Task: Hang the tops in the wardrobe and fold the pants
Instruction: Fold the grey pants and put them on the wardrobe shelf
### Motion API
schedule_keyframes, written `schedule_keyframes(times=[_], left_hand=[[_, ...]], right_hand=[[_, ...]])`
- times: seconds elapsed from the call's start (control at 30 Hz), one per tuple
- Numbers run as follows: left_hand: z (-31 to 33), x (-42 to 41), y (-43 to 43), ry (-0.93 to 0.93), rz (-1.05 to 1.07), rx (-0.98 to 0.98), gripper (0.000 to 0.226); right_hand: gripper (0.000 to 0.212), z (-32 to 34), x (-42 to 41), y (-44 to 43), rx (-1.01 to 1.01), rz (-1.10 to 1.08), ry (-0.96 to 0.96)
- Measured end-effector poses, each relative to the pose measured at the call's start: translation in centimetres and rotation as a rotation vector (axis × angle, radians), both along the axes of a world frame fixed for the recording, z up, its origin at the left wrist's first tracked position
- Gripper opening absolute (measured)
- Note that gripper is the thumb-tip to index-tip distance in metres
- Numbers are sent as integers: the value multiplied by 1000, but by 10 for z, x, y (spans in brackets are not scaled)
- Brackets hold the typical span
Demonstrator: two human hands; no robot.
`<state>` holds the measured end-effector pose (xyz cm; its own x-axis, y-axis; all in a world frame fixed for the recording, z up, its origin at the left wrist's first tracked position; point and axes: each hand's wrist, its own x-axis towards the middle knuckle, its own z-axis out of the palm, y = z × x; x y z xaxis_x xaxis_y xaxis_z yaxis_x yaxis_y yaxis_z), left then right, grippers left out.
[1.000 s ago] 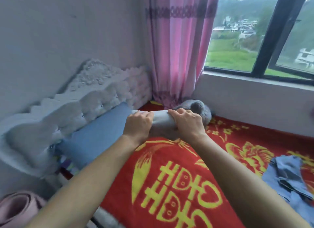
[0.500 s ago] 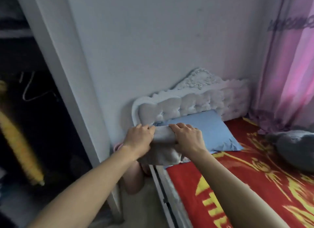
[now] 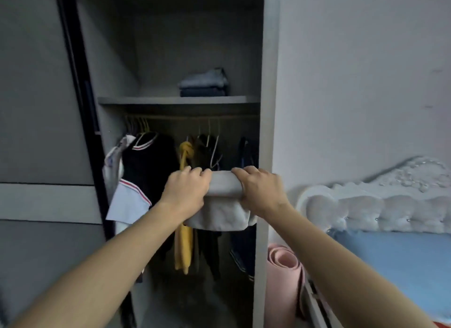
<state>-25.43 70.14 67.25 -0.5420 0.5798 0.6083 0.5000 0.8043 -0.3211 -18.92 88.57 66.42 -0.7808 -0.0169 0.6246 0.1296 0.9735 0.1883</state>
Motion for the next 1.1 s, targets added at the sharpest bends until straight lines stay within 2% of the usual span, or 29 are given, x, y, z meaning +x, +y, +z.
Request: schedule_keyframes(times=[0.2,0.4,0.6,0.77,0.93,1.1], left_hand=[[52,-61,-109,109,108,22,39],[102,-116,-151,218,155,70,42],[162,-174,-140,328,173,30,39],[227,-235,-105,430,153,36,47],[298,-307,-68,599,113,109,44],[330,-383,-56,666,118,180,42]], right_hand=[[57,56,-77,-102,79,96,102],[51,113,-140,-140,142,152,198],[53,169,-204,-127,190,112,289],[52,228,-265,-92,206,97,443],[52,301,-329,-56,249,76,577],[49,342,-402,-46,325,70,664]])
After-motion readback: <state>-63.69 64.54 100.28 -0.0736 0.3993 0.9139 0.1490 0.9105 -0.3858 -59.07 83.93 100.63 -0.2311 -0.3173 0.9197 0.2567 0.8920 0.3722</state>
